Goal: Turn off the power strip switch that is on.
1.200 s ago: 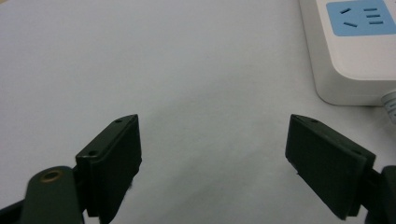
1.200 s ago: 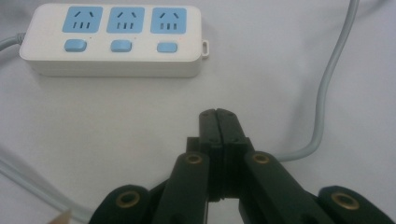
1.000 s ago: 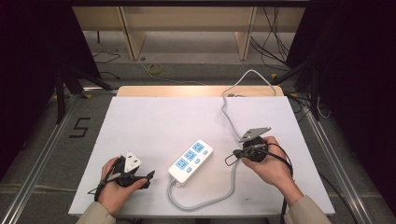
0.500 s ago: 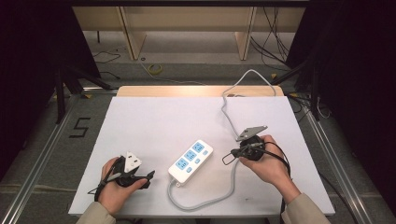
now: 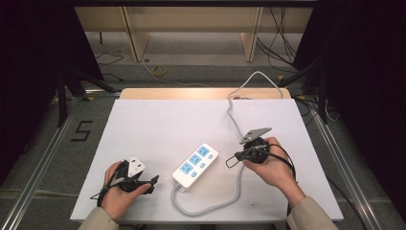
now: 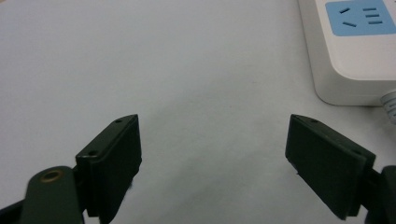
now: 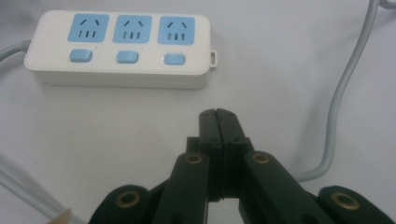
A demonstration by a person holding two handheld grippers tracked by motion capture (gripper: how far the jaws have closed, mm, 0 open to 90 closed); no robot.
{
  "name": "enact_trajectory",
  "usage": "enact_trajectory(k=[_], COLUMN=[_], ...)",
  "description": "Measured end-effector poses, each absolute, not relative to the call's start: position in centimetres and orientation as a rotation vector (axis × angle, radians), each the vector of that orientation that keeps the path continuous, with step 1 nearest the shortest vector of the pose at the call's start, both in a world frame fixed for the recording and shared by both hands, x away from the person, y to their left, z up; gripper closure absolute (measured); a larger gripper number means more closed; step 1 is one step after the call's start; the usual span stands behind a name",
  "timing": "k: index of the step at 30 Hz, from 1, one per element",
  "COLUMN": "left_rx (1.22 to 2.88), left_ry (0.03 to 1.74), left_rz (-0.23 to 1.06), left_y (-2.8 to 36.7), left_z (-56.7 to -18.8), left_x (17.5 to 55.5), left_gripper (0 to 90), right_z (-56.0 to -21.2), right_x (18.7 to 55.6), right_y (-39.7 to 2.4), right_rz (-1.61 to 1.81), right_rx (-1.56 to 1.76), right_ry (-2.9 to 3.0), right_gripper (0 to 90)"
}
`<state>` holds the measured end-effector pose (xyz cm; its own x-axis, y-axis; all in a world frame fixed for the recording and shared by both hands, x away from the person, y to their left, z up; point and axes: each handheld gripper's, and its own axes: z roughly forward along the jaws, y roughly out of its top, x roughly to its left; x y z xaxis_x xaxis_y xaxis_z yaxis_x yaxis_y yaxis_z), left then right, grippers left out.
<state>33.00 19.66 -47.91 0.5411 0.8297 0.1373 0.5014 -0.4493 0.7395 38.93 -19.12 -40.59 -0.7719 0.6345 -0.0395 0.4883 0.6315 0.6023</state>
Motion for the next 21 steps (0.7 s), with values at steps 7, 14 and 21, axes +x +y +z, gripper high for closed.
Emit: enact_trajectory(k=[7,14,21], left_rx=[2.132,2.13,2.132], left_ry=[1.07,1.07,1.071], left_rz=[0.656,0.655,0.655], left_y=[19.66,19.67,19.63], left_z=[-47.89,-47.89,-47.88], left_x=[32.99,32.98,32.97], left_gripper=[18.0,18.1,18.1], right_z=[-40.46,-40.48,-40.41], right_x=[39.1,39.22,39.36], right_y=[-18.85,-18.58,-18.35], right_rz=[0.854,0.853,0.851], right_rx=[0.906,0.909,0.905], right_ry=[2.613,2.616,2.623], right_gripper=[90.0,90.0,90.0])
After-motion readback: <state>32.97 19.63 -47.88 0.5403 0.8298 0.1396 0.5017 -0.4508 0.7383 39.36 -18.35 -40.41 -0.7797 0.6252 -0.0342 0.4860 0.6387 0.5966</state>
